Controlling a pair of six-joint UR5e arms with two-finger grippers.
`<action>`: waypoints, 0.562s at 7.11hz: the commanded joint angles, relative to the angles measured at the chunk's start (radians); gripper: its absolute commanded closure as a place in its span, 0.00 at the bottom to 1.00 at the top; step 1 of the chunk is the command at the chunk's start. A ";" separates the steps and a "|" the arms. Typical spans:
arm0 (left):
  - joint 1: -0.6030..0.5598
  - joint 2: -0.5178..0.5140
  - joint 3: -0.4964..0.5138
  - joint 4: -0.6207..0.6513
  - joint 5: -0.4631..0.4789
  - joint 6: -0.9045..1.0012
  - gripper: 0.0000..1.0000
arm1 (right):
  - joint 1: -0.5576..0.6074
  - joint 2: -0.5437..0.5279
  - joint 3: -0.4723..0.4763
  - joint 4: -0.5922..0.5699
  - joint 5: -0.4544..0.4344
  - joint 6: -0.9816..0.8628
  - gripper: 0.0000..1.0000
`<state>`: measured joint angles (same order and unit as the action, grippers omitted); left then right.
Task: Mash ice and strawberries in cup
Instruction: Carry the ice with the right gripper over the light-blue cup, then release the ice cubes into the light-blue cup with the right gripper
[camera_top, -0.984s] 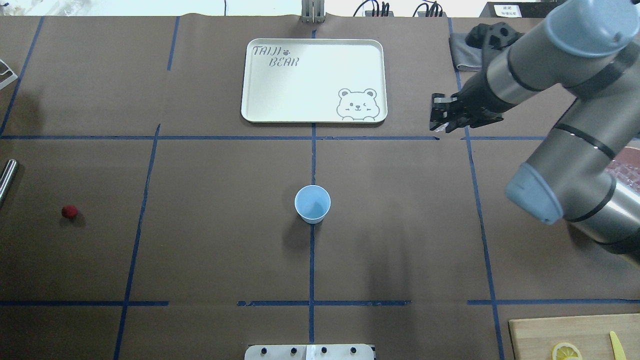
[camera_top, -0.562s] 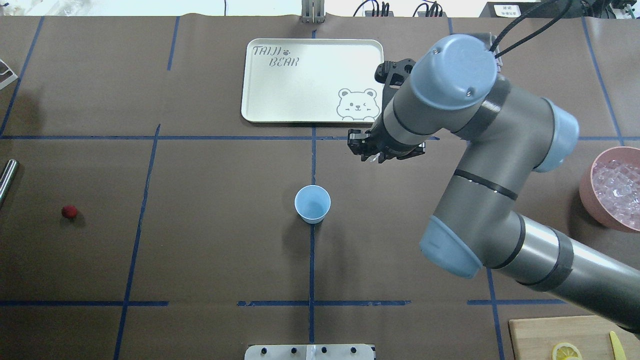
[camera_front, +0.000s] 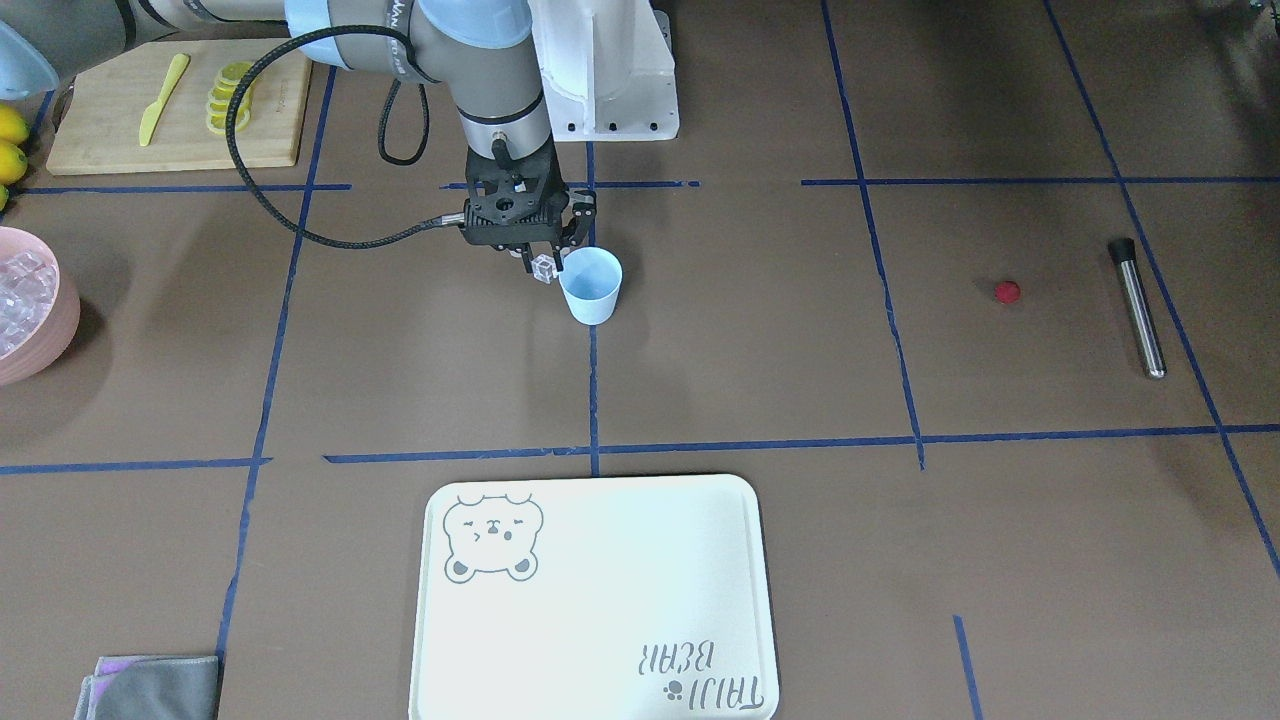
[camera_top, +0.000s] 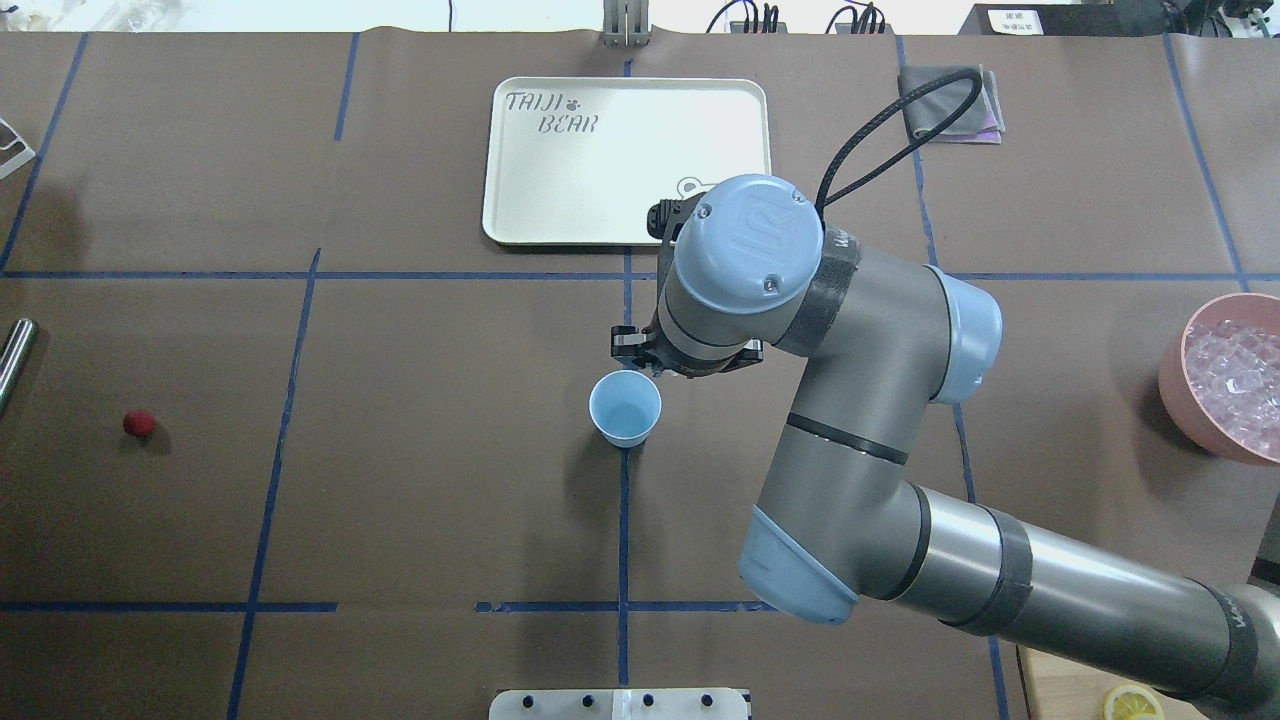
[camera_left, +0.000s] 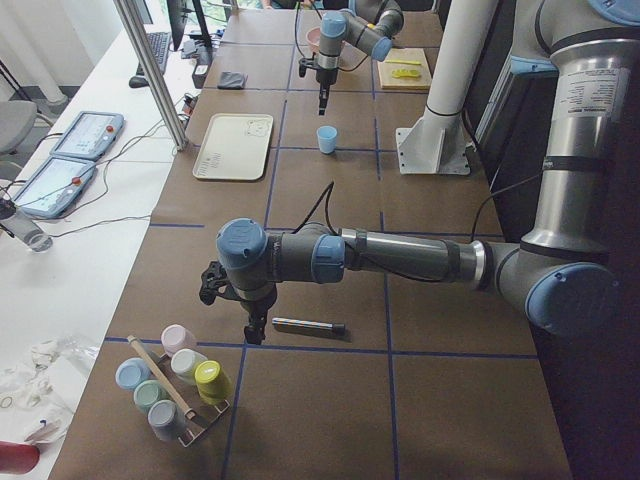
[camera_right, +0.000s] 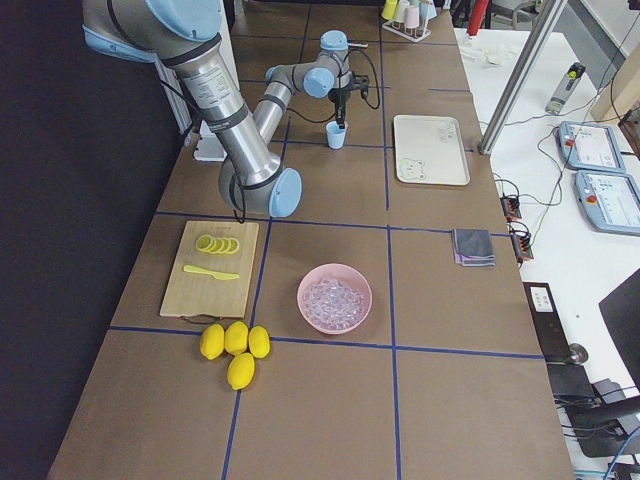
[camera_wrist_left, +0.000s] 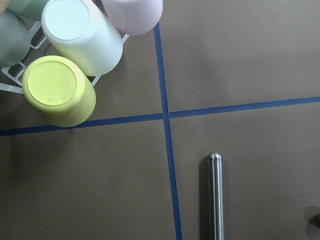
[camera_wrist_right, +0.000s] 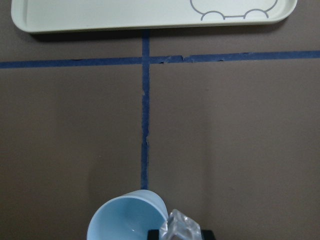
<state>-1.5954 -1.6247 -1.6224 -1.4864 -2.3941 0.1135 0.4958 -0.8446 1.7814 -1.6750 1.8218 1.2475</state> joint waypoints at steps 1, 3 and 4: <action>0.000 0.000 0.002 0.000 0.001 0.000 0.00 | -0.034 0.059 -0.065 0.001 -0.012 0.004 0.98; 0.000 0.000 0.003 0.000 0.003 0.000 0.00 | -0.046 0.062 -0.074 0.001 -0.013 0.006 0.98; 0.000 -0.001 0.004 0.000 0.003 0.000 0.00 | -0.049 0.062 -0.074 0.001 -0.013 0.006 0.97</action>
<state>-1.5953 -1.6251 -1.6193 -1.4864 -2.3917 0.1135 0.4517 -0.7843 1.7100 -1.6736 1.8090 1.2530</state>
